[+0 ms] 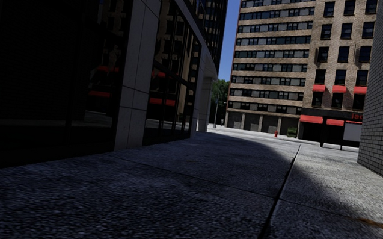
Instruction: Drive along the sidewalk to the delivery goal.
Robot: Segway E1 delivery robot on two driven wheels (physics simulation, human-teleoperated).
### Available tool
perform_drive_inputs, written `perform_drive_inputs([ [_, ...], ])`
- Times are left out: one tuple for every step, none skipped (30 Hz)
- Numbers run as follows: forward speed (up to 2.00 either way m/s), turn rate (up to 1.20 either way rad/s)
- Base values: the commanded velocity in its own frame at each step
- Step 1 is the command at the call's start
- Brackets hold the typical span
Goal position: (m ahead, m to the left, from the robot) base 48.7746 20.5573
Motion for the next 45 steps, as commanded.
perform_drive_inputs([
  [0.0,0.0],
  [0.0,0.0],
  [0.0,0.0],
  [0.0,0.0],
  [0.0,0.0],
  [0.0,0.0],
  [1.95,0.0],
  [2.0,0.0],
  [2.0,0.0],
  [2.0,0.0],
  [2.0,0.0],
  [2.0,0.0],
  [2.0,0.0],
  [2.0,0.0],
  [2.0,0.0],
  [2.0,0.0],
  [2.0,0.0],
  [2.0,0.0],
  [2.0,-0.08],
  [2.0,-0.13],
  [2.0,-0.15],
  [2.0,-0.17],
  [2.0,-0.22],
  [2.0,-0.22],
  [2.0,-0.27],
  [2.0,-0.34],
  [2.0,-0.37],
  [2.0,-0.38],
  [2.0,-0.38],
  [2.0,-0.38],
  [2.0,-0.38],
  [2.0,-0.38],
  [2.0,-0.38],
  [2.0,-0.38],
  [2.0,-0.38],
  [2.0,-0.38],
  [2.0,-0.38],
  [2.0,-0.38],
  [2.0,-0.38],
  [2.0,-0.38],
  [2.0,-0.38],
  [2.0,-0.38],
  [2.0,-0.38],
  [2.0,-0.38],
  [2.0,-0.38],
])
